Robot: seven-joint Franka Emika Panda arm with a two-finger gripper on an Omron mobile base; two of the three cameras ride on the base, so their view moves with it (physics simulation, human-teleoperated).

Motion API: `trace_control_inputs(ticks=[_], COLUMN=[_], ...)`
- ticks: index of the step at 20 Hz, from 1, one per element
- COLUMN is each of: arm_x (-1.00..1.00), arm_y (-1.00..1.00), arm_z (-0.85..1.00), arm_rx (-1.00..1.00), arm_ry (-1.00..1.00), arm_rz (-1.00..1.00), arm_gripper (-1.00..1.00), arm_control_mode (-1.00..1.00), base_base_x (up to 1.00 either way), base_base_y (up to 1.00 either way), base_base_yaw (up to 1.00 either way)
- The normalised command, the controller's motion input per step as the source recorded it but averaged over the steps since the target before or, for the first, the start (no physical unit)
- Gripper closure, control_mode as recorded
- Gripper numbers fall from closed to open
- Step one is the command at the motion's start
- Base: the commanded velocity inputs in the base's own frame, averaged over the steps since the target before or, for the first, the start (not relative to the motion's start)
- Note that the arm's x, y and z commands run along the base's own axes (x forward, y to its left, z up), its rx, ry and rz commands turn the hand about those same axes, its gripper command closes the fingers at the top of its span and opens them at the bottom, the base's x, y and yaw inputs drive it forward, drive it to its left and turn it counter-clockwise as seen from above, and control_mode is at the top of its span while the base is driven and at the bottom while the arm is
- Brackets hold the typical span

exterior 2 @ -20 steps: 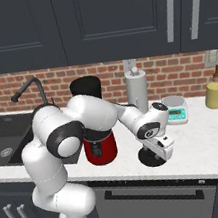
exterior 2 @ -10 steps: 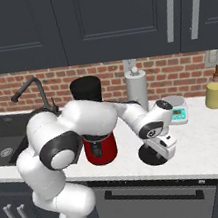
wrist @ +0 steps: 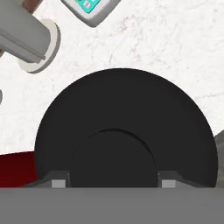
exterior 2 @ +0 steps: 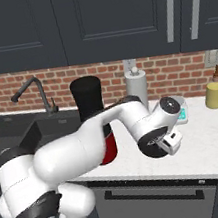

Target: Close the lid blender by securely placing the lid on top.

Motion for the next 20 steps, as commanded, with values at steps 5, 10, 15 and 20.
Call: trace_control_inputs(ticks=[5, 10, 15, 20], arm_x=[-0.04, 0.00, 0.19, 0.45], arm_y=[0.01, 0.07, 0.19, 0.40], arm_z=[1.00, 1.00, 1.00, 1.00], arm_rx=[-0.03, -0.02, -0.03, -0.05], arm_ry=[-0.17, -0.07, 0.00, 0.02], arm_rz=[-0.11, -0.13, -0.12, -0.03], arm_gripper=[1.00, 1.00, 1.00, 1.00], arm_control_mode=[-1.00, -1.00, -1.00, -1.00], base_base_x=[0.00, 0.00, 0.00, 0.00], base_base_y=[0.00, 0.00, 0.00, 0.00], base_base_yaw=[0.00, 0.00, 0.00, 0.00])
